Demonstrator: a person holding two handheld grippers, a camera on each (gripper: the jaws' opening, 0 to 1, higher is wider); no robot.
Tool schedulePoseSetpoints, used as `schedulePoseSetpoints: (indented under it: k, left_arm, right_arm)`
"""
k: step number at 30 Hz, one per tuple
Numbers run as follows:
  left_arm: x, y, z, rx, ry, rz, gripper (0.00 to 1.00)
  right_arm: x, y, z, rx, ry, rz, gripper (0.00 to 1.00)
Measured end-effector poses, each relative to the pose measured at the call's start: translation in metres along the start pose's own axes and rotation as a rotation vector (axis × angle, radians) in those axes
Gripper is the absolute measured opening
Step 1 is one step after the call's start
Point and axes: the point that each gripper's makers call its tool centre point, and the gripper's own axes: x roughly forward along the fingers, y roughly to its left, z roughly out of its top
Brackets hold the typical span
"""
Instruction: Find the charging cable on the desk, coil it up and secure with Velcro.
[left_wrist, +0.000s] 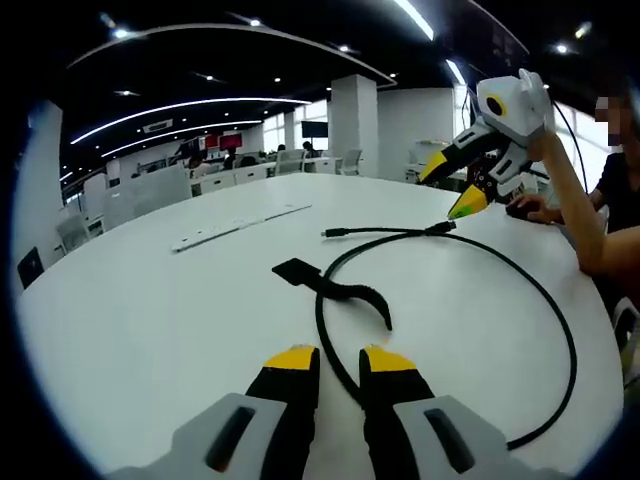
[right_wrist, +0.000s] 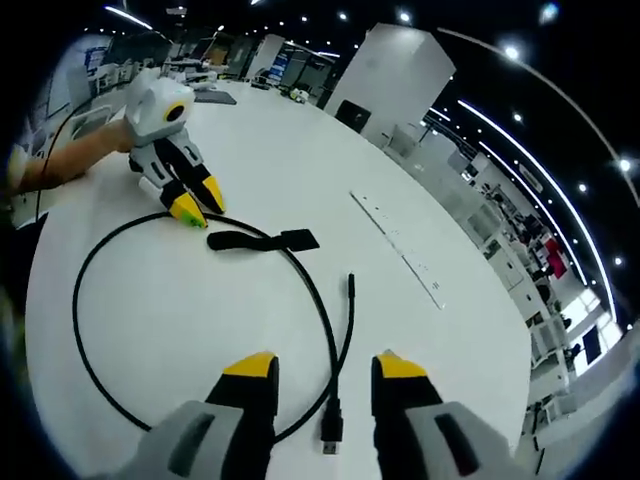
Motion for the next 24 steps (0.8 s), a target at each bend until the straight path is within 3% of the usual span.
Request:
schedulePoseSetpoints:
  k: [12,24]
  left_arm:
    - [-0.001,0.001,0.0,0.005,0.0,0.009,0.17]
    - [-0.002,0.001,0.0,-0.003,-0.002,0.014,0.17]
  right_arm:
    - [0.007,0.013,-0.012,-0.006,0.053,0.063,0.35]
    - [0.005,0.014,-0.015,-0.015,0.057,0.066,0.34]
